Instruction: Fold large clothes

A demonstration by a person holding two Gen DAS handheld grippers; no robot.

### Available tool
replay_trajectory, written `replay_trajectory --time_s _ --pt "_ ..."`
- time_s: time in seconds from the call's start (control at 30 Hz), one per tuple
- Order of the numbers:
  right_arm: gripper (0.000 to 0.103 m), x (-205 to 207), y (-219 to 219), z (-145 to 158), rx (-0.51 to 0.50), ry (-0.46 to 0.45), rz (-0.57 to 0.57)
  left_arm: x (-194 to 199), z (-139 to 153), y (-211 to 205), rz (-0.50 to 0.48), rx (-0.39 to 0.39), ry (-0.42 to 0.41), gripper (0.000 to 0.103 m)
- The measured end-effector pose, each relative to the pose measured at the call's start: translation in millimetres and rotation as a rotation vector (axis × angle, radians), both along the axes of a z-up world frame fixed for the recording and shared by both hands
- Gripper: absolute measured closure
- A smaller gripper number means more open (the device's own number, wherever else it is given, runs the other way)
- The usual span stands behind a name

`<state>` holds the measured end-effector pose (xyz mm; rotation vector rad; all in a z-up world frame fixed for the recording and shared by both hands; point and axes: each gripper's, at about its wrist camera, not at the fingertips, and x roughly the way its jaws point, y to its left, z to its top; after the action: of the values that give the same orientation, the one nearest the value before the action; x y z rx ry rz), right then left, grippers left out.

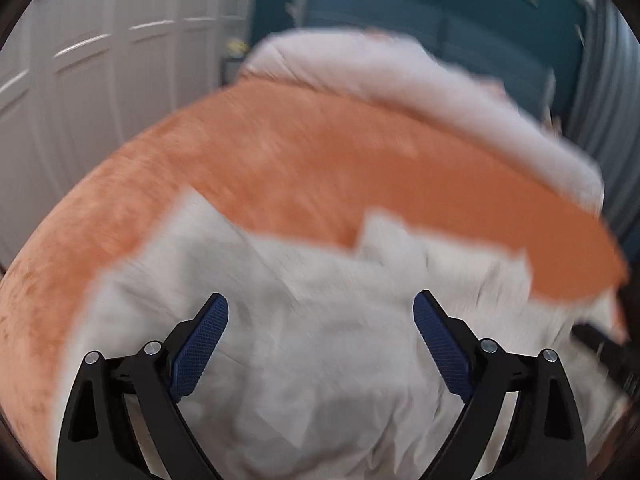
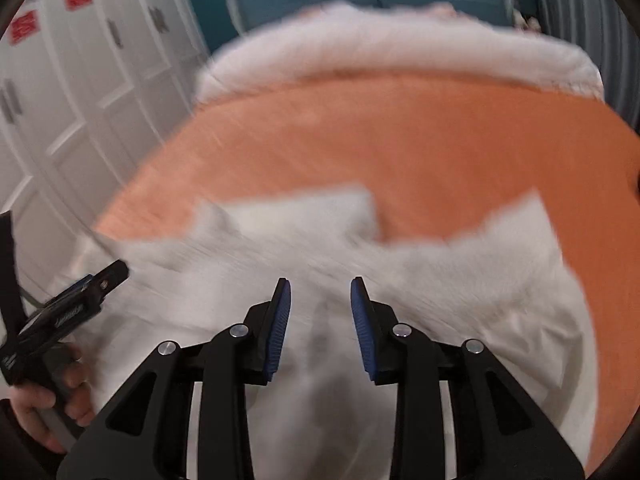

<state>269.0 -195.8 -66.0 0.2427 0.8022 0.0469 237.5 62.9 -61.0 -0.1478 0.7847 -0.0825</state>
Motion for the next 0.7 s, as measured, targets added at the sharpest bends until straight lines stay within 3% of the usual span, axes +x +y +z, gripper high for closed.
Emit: replay_trajectory --time_s 0.07,0.13,0.23,0.3,0.47,0.7 --pt "0.072 8.8 35.7 8.2 -0.069 0.013 0.063 12.1 6.4 13.4 0.041 0.001 0.016 0.011" --pt "0.073 19.6 58.5 -0.9 -0.106 0.039 0.095 30.1 -5.2 23.4 0.074 0.056 0.054 0.011" --pt "0.073 41.5 77.3 -35.2 -0.140 0.141 0.090 45.5 -34.7 32.3 0.091 0.136 0.105 0.011" --pt "0.073 46.9 73.6 -56.9 -0.097 0.156 0.079 48.8 -56.4 34.4 0.071 0.186 0.120 0.011" --pt "0.073 47.2 64.6 -77.3 -0.010 0.128 0.081 55.4 -80.7 44.0 0.078 0.146 0.128 0.005" --pt "0.073 44.7 72.7 -87.4 -0.032 0.065 0.073 62.1 -96.5 39.3 0.089 0.153 0.129 0.005"
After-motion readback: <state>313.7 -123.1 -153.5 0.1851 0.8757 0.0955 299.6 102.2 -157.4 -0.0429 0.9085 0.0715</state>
